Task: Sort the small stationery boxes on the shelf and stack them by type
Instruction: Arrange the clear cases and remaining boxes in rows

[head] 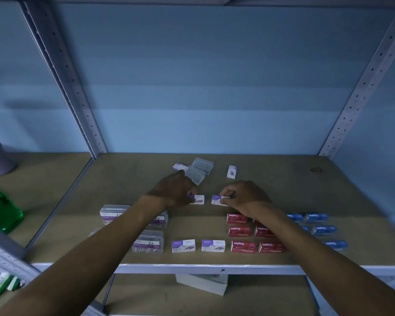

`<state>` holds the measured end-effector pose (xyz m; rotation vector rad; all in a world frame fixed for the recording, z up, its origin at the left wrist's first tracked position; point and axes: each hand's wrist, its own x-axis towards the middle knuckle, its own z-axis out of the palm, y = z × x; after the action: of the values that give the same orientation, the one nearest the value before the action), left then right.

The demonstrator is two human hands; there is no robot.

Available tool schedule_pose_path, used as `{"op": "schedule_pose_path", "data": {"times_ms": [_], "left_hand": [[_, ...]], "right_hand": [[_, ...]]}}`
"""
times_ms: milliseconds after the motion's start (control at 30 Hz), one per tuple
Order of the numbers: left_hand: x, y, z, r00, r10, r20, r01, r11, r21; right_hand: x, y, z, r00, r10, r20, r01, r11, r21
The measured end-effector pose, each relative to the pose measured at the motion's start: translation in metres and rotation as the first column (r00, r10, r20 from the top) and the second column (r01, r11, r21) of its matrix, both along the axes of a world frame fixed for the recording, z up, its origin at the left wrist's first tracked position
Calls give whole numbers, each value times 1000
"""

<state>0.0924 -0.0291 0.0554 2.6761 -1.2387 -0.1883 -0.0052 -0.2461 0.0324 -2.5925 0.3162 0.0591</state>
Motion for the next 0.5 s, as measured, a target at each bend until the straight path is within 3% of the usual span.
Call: {"op": "schedule_pose_path", "data": {"times_ms": [200,333,500], "left_hand": [[-16,21,-3,998,21,54,-15,994,-112],[-26,37,-6,988,-59,145,65,997,-35],[-31,44,-8,990,-94,105,93,996,14]], "right_hand": [[-11,10,12,998,63,23,-63,998,23],[-30,20,15,985,164,42,-164,986,-19],[-42,26,12,971,230,72,-225,972,-75]]}}
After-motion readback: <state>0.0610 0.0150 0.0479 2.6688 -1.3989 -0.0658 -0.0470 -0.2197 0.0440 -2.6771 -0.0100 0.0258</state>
